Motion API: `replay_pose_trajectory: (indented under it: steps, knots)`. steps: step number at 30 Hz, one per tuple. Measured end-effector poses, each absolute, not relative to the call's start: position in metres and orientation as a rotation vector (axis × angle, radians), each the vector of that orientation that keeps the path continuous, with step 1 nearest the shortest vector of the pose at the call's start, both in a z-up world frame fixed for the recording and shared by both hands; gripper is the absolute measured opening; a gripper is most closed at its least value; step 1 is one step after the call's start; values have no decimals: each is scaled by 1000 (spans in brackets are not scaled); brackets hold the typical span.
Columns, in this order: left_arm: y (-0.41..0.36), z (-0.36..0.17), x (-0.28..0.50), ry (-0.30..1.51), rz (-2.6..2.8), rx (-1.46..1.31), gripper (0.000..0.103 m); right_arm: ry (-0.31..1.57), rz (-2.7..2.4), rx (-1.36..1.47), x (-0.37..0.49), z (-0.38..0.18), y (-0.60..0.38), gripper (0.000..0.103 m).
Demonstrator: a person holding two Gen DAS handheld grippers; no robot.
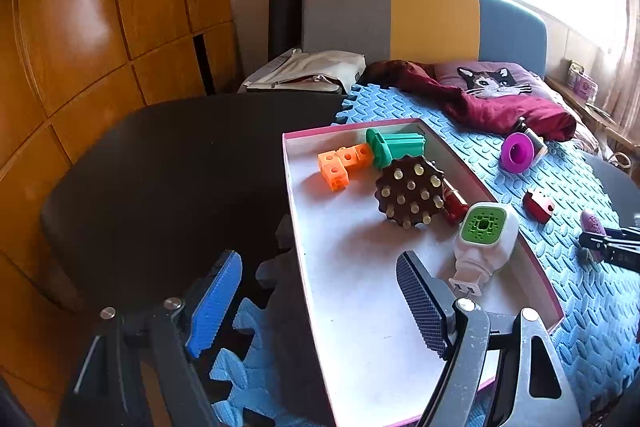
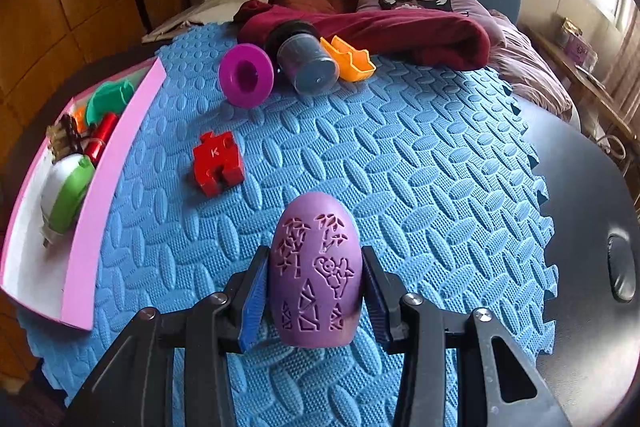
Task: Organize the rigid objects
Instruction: 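Carry the purple egg into the tray and open the right tool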
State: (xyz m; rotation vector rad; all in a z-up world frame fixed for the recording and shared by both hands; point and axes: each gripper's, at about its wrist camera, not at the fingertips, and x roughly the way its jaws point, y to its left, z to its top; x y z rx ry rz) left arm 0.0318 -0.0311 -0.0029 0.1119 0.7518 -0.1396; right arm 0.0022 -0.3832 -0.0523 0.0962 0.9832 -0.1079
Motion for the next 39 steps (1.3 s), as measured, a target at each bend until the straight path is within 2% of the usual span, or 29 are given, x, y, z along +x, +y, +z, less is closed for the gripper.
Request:
replay_pose_trajectory:
  steps: [12,23,31,39]
  knots:
    - [-28,-3,33,760,-147,99,81,876,39,192,-1,-26,-360,44]
    - [18,3,46,759,-48,-18,81,846,398,57,23,3,-227,44]
    - [51,-4,48,781,5,-67,80,933,582,-74,47,-16,-143,44]
    - [46,-9,49,798,-21,-65,81,989,421,-176,90,-51,-128,44]
